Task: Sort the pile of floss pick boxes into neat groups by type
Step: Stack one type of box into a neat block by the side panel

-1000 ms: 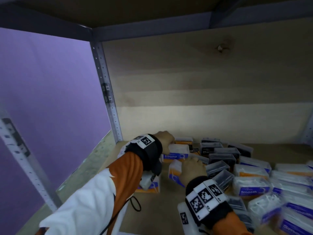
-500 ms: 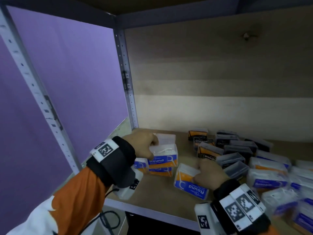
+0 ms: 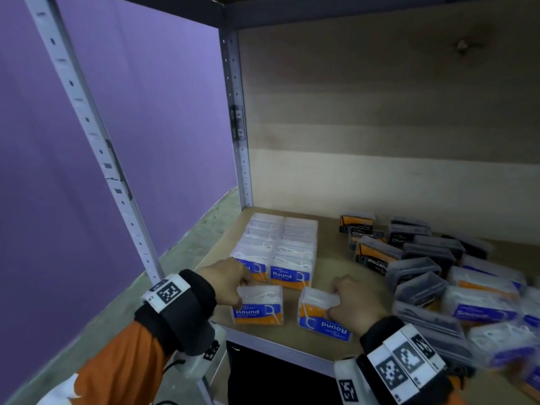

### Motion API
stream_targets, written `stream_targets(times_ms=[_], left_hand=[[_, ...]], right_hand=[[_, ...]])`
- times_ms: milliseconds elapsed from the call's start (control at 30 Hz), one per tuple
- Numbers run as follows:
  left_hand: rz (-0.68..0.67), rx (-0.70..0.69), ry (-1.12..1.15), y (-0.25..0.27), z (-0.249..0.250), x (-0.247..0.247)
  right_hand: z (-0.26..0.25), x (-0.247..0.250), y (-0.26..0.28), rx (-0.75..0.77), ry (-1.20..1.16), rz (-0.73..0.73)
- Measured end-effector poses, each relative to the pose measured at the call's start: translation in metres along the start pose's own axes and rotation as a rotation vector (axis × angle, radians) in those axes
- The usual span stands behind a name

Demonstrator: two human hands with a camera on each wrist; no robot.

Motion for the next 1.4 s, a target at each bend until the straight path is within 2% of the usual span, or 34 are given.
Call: stream_targets(times_ms=[467, 700, 933, 1400], left_hand=[[-0.003, 0.025, 0.061, -0.014, -0.01, -0.009], [0.003, 0.027, 0.06, -0.016, -0.008, -0.008], [0.016, 0.035, 0.064, -0.015, -0.007, -0.007], [0.039, 0.05, 0.087, -0.015, -0.009, -0.01]], right_hand=[[-0.001, -0.011, 0.0, 0.005, 0.039, 0.002], [-0.021, -0.015, -0.004, 0.122, 0.079, -0.029], [-0.033, -0.017, -0.008, 0.212, 0.091, 0.0], [-0.012, 0.001, 0.013, 0.217, -0.371, 0.257]])
Point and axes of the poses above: each hand's wrist, its own y-axis away from the middle knuckle, its own x-axis out of the back of the hand, z = x × y, the point moved 6 cm from there along -y, towards the middle knuckle, and after that the axes turned 2 degrees about z, right-handed, at the moved point
